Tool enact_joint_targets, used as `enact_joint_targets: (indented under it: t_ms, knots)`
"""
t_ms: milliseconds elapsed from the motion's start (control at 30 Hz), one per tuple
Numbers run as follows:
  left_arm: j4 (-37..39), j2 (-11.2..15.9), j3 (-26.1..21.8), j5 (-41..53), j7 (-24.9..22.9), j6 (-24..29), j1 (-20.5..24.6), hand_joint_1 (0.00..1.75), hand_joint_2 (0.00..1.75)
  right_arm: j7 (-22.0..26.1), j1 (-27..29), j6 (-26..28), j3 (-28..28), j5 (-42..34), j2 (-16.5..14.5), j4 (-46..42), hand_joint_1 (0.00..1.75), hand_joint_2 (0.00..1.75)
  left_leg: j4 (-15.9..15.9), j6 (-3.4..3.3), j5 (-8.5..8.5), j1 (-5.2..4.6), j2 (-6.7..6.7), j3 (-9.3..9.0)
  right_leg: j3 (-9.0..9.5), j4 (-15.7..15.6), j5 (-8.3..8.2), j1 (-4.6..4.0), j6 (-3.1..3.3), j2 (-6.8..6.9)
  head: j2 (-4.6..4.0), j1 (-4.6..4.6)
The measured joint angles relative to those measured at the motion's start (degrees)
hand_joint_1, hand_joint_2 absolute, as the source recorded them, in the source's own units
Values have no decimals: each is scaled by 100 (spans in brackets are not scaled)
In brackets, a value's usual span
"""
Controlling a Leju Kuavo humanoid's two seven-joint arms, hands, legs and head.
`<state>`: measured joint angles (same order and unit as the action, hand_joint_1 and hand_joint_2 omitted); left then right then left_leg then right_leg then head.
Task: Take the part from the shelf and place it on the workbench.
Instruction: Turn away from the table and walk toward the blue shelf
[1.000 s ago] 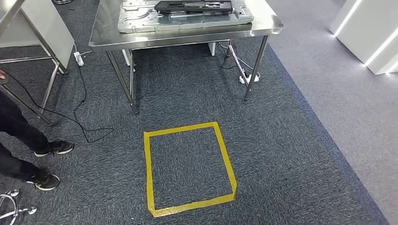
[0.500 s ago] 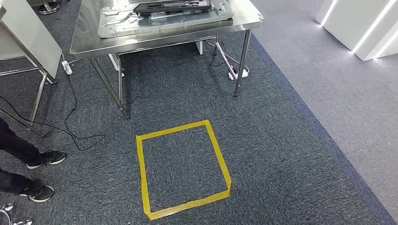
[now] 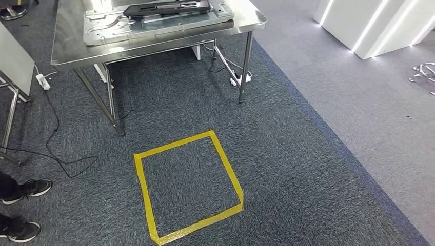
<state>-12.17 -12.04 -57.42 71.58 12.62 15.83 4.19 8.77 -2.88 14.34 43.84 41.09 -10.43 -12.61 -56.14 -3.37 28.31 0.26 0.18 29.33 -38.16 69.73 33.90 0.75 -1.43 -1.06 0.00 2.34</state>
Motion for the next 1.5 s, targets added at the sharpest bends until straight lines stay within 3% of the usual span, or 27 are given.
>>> enact_joint_targets:
  t_ms: [33, 67, 100, 167, 233, 267, 333, 400, 433, 500, 567, 600, 633, 700, 767, 833, 900, 933, 1000, 1067, 1100, 1167, 1233, 1300, 1367, 1433, 1500]
  knots:
    - [0, 0, -1, 0, -2, -2, -2, 0, 0, -2, 4, -1, 0, 3, 0, 0, 0, 0, -7, -4, 4, -11, 67, 10, -147, 313, 113, 5, -11, 27, 0, -1]
    - [0, 0, -1, 0, -5, -3, -4, 0, 0, -3, 11, -1, 0, 4, 0, 0, 0, 0, -17, -6, 11, -18, 131, 16, -205, 447, 116, 8, -20, 42, 0, -1]
    - [0, -1, -2, 0, -7, -4, -3, 0, 0, -3, 20, 0, 0, 4, 0, 0, 0, 0, -30, -3, 21, -20, 189, 18, -139, 340, 6, 10, -23, 62, 0, -1]
    - [0, -5, -2, -1, -9, -5, 2, 0, 0, -6, 29, 1, 0, 6, 1, 0, 0, 0, -65, 22, 54, -23, 289, 9, 272, -410, -349, 3, -2, 206, 0, 1]
    - [0, -10, -3, -2, -9, -5, 5, 0, 0, -13, 20, 1, 0, 10, 2, 0, 0, 0, -109, 79, 97, -49, 366, 2, 593, -1026, -544, -30, 48, 356, 0, -2]
    - [0, -10, -4, -3, -9, -5, 9, 0, 0, -15, 17, 0, 0, 11, 2, 0, 0, 0, -122, 106, 111, -60, 398, -1, 633, -1124, -551, -48, 72, 385, 0, -4]
    - [0, -12, -6, -5, -9, -5, 20, 0, 0, -17, 27, -3, 0, 13, 2, 0, 0, 0, -122, 156, 122, -71, 459, -15, 613, -1128, -568, -54, 118, 299, 0, -6]
    - [0, -13, -7, -8, -2, -5, 29, 0, 0, -16, 35, -9, 0, 14, 2, 0, 0, 0, -242, 222, 240, -52, 349, 19, 611, -1168, -604, -24, 179, 221, 0, -8]
    - [0, -13, -8, -8, 2, -5, 27, 0, 0, -16, 33, -13, 0, 17, 2, 0, 0, 0, -453, 256, 392, -35, 247, 107, 610, -1187, -624, -7, 210, 179, 0, -9]
    - [0, -13, -15, -9, 8, -5, 15, 0, 0, -16, 27, -24, 0, 25, 2, 0, 0, 0, -1180, 305, 789, -4, 70, 429, 587, -1191, -641, -7, 239, 87, 0, -11]
    - [0, -13, -20, -9, 7, -5, 0, 0, 0, -16, 31, -29, 0, 31, 2, 0, 0, 0, -1723, 327, 947, 8, 41, 671, 576, -1182, -645, -11, 243, -26, 0, -11]
    - [0, -13, -21, -10, 6, -4, -4, 0, 0, -17, 35, -28, 0, 34, 2, 0, 0, 0, -1684, 327, 845, 12, 37, 651, 577, -1172, -645, -11, 243, -91, -1, -11]
    - [0, -13, -23, -10, 5, -4, -6, 0, 0, -17, 37, -27, 0, 37, 2, 0, 0, 0, -1426, 320, 651, 20, 16, 531, 580, -1160, -644, -9, 240, -160, -1, -11]
    - [0, -12, -27, -11, 3, -2, -10, 0, 0, -18, 32, -27, 0, 41, 2, 0, 0, 0, -659, 287, 269, 36, -171, 188, 581, -1126, -641, -10, 214, -291, -1, -10]
    - [0, -13, -32, -10, 1, 2, -10, 0, 0, -18, 21, -27, 1, 47, 2, 0, 0, 0, -240, 250, 155, 36, -355, 20, 540, -1098, -659, -5, 150, -409, 0, -9]
    - [0, -13, -35, -9, -4, 4, 6, 0, 0, -18, 31, -28, 1, 52, 1, 1, 0, 0, -187, 199, 153, 24, -324, 6, 492, -1109, -701, 7, 65, -524, 0, -9]
    - [0, -17, -38, -10, -13, 7, 15, 0, 0, -19, 50, -31, 0, 52, 0, 2, 0, 0, -126, 105, 101, 34, -197, -16, 447, -1033, -647, 0, 11, -403, 0, -3]
    - [0, -19, -38, -11, -15, 8, 13, 0, 0, -20, 52, -32, 0, 52, 0, 2, 0, 0, -94, 58, 75, 38, -127, -20, 367, -857, -528, -12, -6, -265, 0, 1]
    - [0, -23, -42, -11, -17, 7, 1, 0, 0, -23, 44, -34, 0, 52, 0, 2, 0, 0, -80, 5, 61, 15, 18, -5, 53, -180, -149, -14, -28, -8, 0, 8]
    - [0, -24, -47, -11, -21, 7, -10, 0, 0, -25, 45, -36, 0, 52, 0, 2, 0, 0, -87, -6, 67, -10, 182, 12, -230, 433, 72, 3, -52, 40, 0, 8]
    - [0, -24, -49, -10, -22, 7, -9, 0, 0, -25, 52, -36, 0, 53, 0, 2, 0, 0, -89, -7, 73, -15, 258, 14, -232, 467, 26, 9, -59, 52, 0, 7]
    - [0, -25, -51, -9, -22, 6, -1, 0, 0, -28, 63, -36, 0, 58, 0, 2, 0, 0, -99, 11, 93, -19, 385, -4, 100, -106, -311, 11, -54, 161, 0, 8]
    - [0, -25, -52, -8, -25, 6, 2, 0, 0, -34, 51, -37, 0, 72, 0, 2, 0, 0, -125, 63, 134, -47, 492, -16, 492, -847, -552, -29, -7, 397, 0, 6]
    - [0, -26, -55, -7, -28, 7, 7, 0, 0, -38, 42, -38, 0, 85, 0, 2, 0, 0, -140, 118, 165, -70, 591, -29, 600, -1105, -578, -72, 58, 477, 0, 0]
    - [0, -26, -56, -7, -29, 8, 24, 0, 0, -38, 58, -37, 0, 90, -1, 2, 0, 0, -144, 175, 188, -63, 631, -62, 587, -1130, -604, -66, 122, 359, 0, -2]
    - [0, -27, -58, -7, -30, 8, 28, 0, 0, -40, 63, -36, 0, 93, -1, 2, 0, 0, -353, 243, 364, -36, 397, 1, 591, -1170, -642, -40, 187, 250, 0, -2]
    - [0, -30, -63, -7, -29, 8, 11, 0, 0, -43, 52, -38, 0, 102, -2, 2, 0, 0, -997, 287, 743, -7, 109, 280, 580, -1182, -668, -34, 228, 134, 0, -3]
